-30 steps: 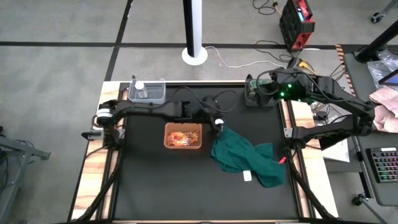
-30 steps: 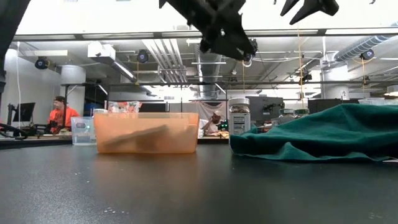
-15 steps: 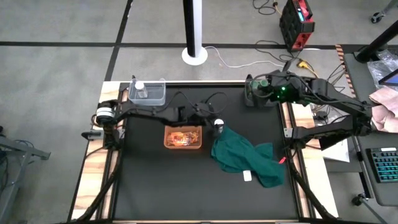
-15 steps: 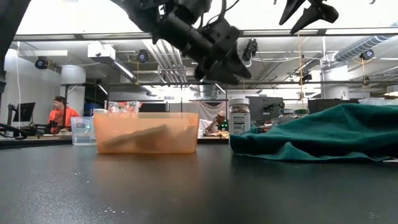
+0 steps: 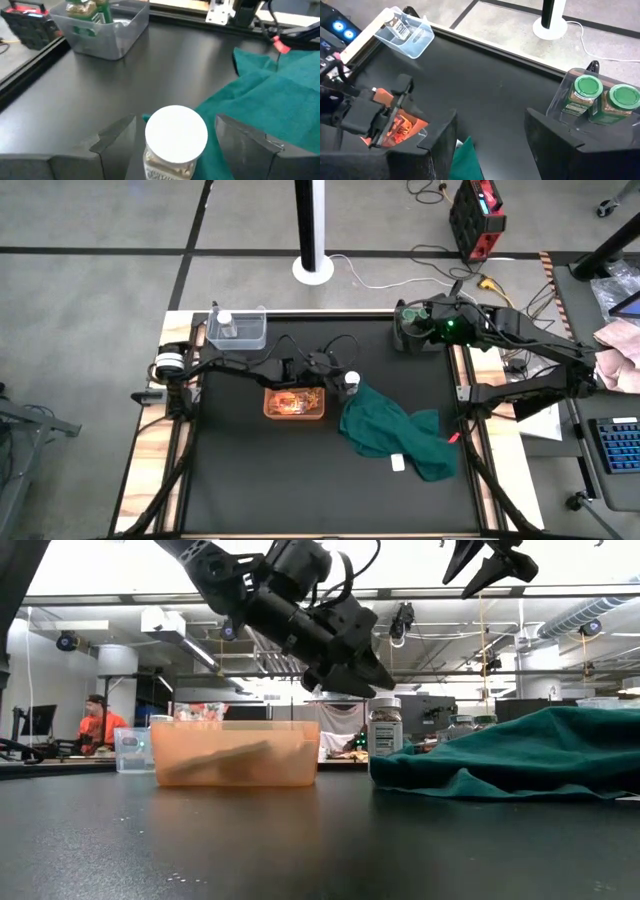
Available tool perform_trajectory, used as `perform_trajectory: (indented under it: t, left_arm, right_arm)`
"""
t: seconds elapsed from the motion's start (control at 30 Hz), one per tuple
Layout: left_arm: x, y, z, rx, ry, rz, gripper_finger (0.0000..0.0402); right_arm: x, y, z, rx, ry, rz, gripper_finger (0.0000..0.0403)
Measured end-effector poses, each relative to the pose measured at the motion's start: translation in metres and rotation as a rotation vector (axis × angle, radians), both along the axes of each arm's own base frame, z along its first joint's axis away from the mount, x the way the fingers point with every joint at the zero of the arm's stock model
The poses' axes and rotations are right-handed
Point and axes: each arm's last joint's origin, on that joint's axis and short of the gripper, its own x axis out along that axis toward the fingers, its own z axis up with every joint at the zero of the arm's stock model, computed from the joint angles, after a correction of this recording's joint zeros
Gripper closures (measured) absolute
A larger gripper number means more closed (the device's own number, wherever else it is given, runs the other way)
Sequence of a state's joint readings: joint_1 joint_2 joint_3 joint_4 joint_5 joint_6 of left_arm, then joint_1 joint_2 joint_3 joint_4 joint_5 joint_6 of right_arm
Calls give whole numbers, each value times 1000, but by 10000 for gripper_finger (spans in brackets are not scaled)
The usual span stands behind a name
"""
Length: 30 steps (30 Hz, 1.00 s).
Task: Sort spices by type
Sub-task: Put the white seasoning bottle into the transparent bin
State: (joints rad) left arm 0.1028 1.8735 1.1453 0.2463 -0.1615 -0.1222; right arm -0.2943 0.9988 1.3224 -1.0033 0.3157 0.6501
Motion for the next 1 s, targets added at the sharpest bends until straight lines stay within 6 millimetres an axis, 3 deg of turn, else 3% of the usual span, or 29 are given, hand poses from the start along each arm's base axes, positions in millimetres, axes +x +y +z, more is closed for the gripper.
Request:
perform_trajectory:
  t: [0.7,1.0]
  left_arm:
    - [15,1,-27,-34,39,-9,147]
    - [22,1,-17,-21,2,-7,162]
  right_arm:
    - [1,0,0,20,-19,-22,186]
    - [2,0,-1,20,-19,-22,186]
